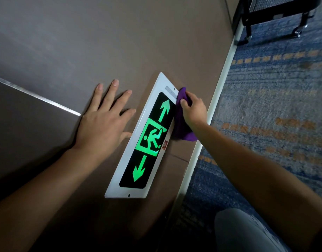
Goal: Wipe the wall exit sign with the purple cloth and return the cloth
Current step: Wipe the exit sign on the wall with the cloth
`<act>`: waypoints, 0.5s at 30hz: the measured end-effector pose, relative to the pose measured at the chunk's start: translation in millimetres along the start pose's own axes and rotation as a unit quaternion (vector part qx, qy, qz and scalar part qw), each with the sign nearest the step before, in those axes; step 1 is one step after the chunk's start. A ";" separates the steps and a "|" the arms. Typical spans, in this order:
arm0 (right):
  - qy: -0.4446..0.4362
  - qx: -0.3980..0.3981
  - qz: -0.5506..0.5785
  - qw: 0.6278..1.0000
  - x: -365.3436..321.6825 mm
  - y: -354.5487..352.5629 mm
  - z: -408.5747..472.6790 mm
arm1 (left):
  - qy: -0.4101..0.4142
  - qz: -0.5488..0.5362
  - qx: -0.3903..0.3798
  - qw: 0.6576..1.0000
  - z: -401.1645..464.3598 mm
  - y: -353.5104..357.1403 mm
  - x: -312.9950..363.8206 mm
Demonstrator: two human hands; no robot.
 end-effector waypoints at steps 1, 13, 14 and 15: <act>0.004 0.010 -0.002 1.000 2.4 4.2 -7.0 | 0.001 -0.005 0.002 1.000 -0.1 -0.2 0.3; -0.025 0.069 -0.009 0.997 -19.2 7.9 -6.2 | 0.000 0.033 -0.027 0.999 2.6 1.8 1.4; -0.040 0.066 -0.003 0.997 -27.6 7.0 -4.3 | 0.000 0.032 -0.029 0.999 2.4 1.6 1.1; -0.059 0.059 0.011 0.996 -35.6 7.2 -5.1 | -0.001 0.029 -0.029 0.999 1.9 1.2 1.1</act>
Point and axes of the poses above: each hand's wrist, its own z-axis towards the middle knuckle, its own y-axis out of the palm, x = y × z, the point moved 4 cm from there along z, towards the middle knuckle, and after that the axes turned 2 degrees about -x, right-handed, at the moved point
